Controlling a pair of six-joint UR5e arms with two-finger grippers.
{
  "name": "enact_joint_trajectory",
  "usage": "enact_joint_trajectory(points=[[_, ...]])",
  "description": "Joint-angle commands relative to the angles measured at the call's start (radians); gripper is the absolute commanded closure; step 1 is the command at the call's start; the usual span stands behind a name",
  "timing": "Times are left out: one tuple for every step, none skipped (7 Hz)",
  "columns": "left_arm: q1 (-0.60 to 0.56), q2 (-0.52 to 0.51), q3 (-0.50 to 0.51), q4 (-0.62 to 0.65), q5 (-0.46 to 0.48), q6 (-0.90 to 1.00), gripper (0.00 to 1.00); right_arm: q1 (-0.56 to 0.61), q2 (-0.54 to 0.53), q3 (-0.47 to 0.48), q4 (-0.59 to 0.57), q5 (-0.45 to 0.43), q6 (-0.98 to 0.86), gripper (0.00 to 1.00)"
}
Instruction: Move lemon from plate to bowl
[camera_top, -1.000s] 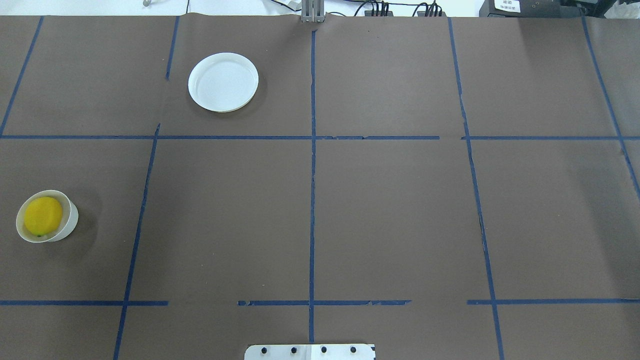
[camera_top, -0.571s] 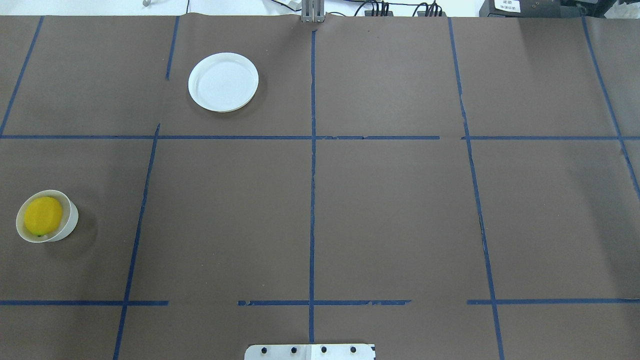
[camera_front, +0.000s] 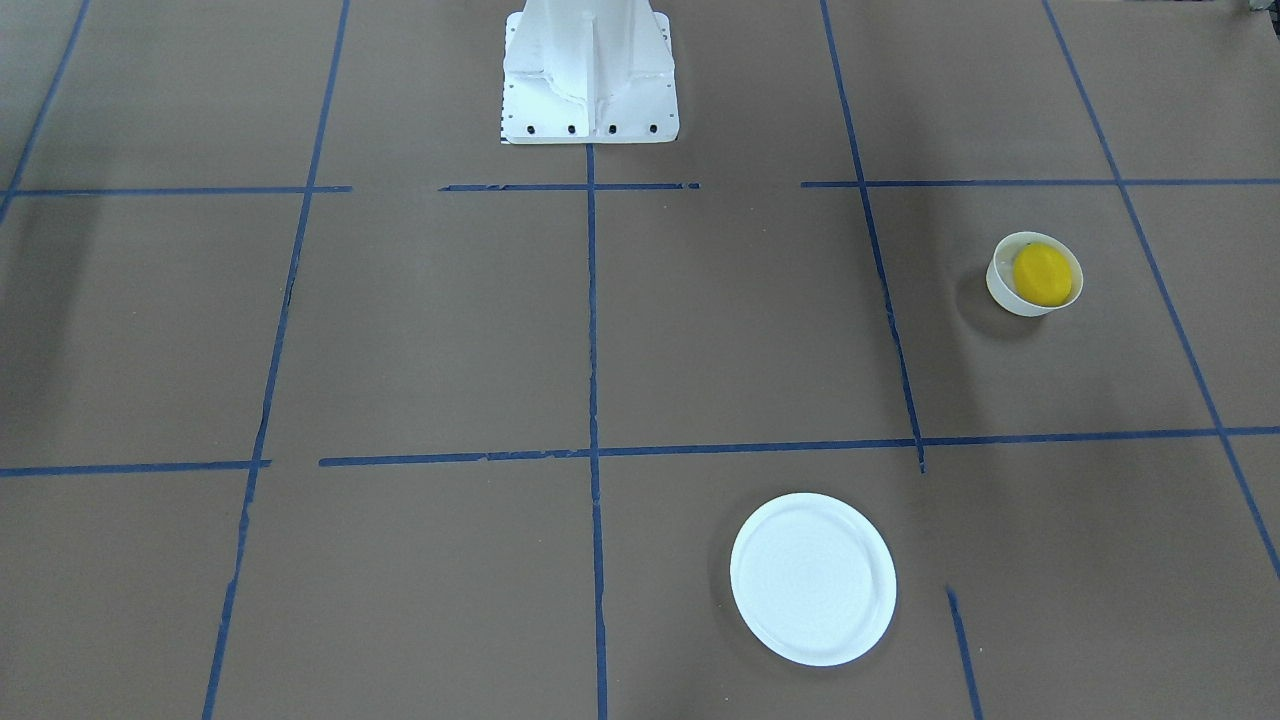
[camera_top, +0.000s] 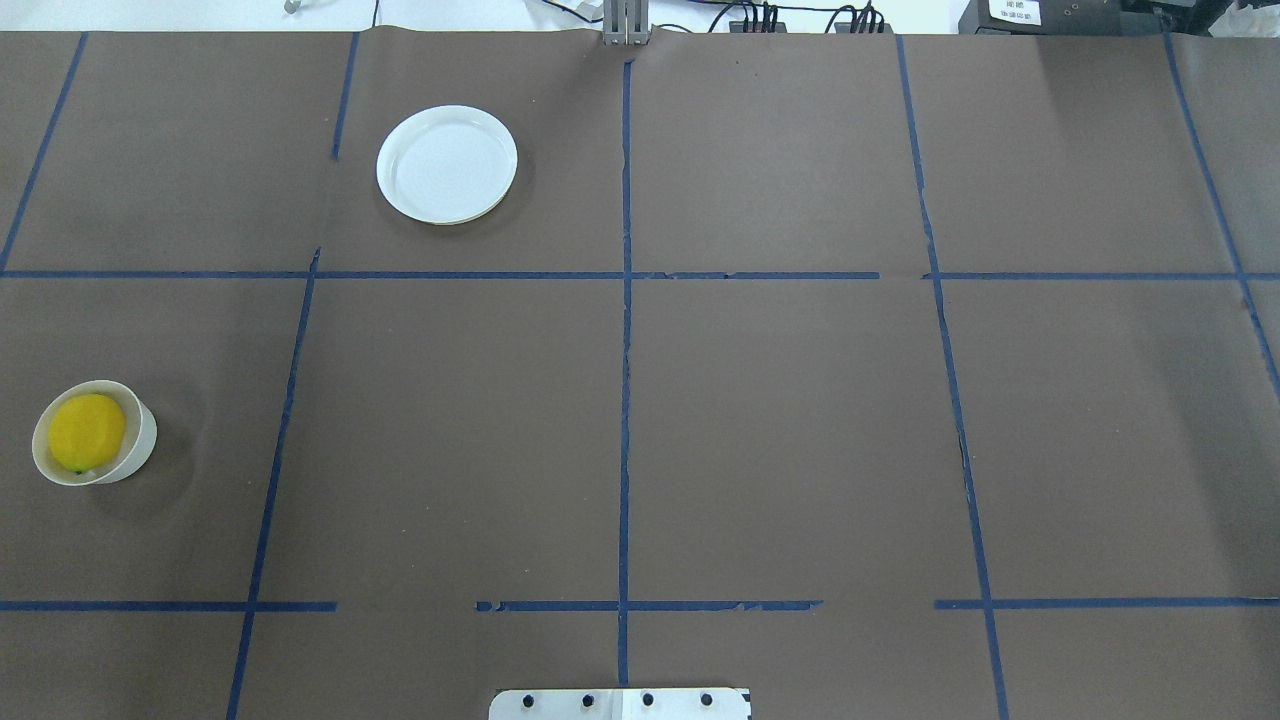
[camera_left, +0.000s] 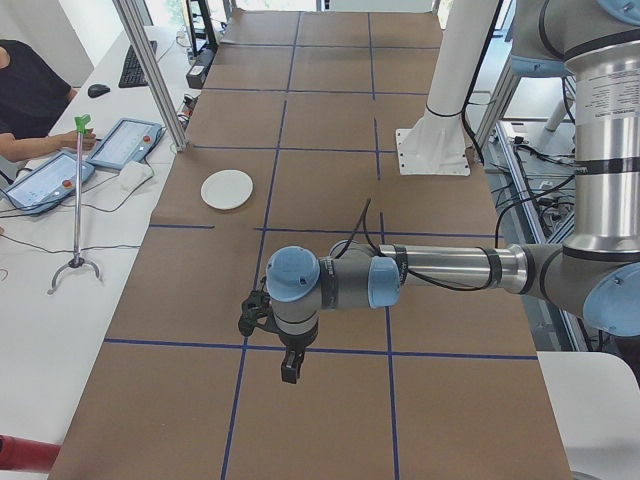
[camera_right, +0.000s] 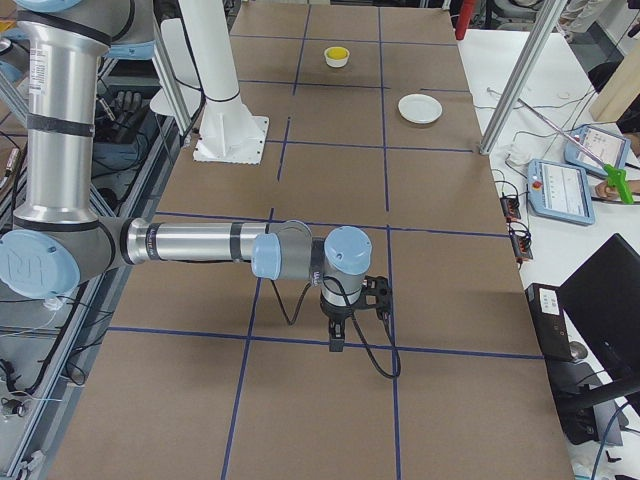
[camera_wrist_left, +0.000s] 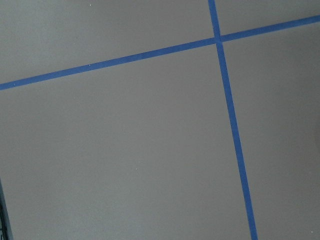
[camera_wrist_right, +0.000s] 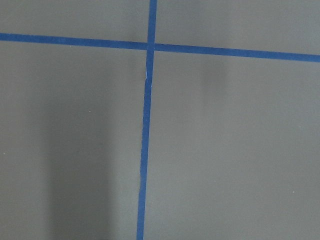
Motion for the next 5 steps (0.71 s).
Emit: enact_joint_trajectory(points=[[0.013,-0.005,-0.041,-0.003,0.0,-0.062,0.0,0.0,0.0,0.0,0.0,0.0,0.0,0.0],[0.037,-0.005,-0.041,-0.006,0.0,-0.062,0.0,0.0,0.0,0.0,0.0,0.0,0.0,0.0],[0.063,-0.003,-0.036,-0.006,0.0,-0.06,0.0,0.0,0.0,0.0,0.0,0.0,0.0,0.0],[0.068,-0.005,-0.032,-0.004,-0.001,-0.06,0.0,0.0,0.0,0.0,0.0,0.0,0.0,0.0],[0.068,-0.003,-0.029,-0.003,-0.001,-0.06,0.0,0.0,0.0,0.0,0.0,0.0,0.0,0.0]])
